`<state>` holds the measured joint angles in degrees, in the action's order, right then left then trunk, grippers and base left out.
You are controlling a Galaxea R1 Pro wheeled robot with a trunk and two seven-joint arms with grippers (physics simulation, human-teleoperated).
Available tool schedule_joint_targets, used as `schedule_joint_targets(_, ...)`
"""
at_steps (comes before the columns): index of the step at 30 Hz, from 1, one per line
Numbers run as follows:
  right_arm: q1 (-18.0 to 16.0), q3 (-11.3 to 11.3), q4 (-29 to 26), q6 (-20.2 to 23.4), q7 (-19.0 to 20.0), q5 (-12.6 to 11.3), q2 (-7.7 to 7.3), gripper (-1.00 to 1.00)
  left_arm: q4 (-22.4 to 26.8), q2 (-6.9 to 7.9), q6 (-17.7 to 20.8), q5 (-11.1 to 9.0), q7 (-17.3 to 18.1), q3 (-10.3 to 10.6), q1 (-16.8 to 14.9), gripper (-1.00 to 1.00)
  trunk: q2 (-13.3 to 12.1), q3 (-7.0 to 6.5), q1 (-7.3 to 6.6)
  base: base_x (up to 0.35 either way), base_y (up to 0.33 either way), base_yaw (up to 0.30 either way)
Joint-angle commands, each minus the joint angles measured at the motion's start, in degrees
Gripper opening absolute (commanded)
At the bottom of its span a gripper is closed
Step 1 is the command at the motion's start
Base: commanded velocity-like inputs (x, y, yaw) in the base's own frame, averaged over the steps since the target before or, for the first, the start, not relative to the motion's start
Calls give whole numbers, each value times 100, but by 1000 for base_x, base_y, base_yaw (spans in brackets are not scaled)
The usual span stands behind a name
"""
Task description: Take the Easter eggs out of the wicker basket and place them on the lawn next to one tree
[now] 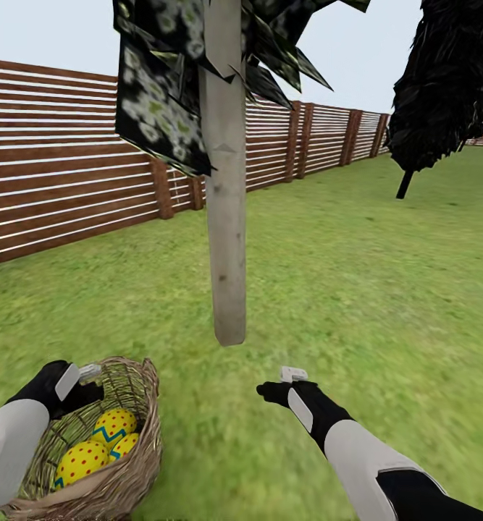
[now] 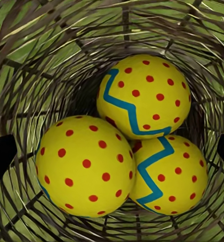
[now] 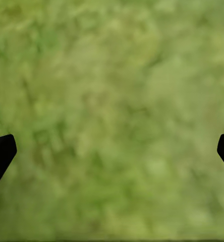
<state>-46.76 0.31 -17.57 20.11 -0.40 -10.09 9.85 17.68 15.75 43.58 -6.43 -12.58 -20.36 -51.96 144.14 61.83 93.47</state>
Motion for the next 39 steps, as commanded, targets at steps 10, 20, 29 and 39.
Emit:
schedule_joint_targets(10,-2,4,-10,28,-4,-36,0,100,0,7,19,-54,-43,-11,50,100,16,227,24,0,0,0)
schedule_joint_targets(20,-1,4,-10,28,-4,-34,0,100,7,7,13,-56,-42,-11,136,100,29,449,50,0,0,0)
schedule_joint_targets(29,0,1,-10,28,-4,-34,0,100,10,7,-165,-65,-74,-11,142,100,31,471,53,0,0,0)
schedule_joint_targets(39,-3,-4,-8,28,-4,-32,0,100,8,5,-280,-61,-62,-11,142,100,36,560,63,0,0,0)
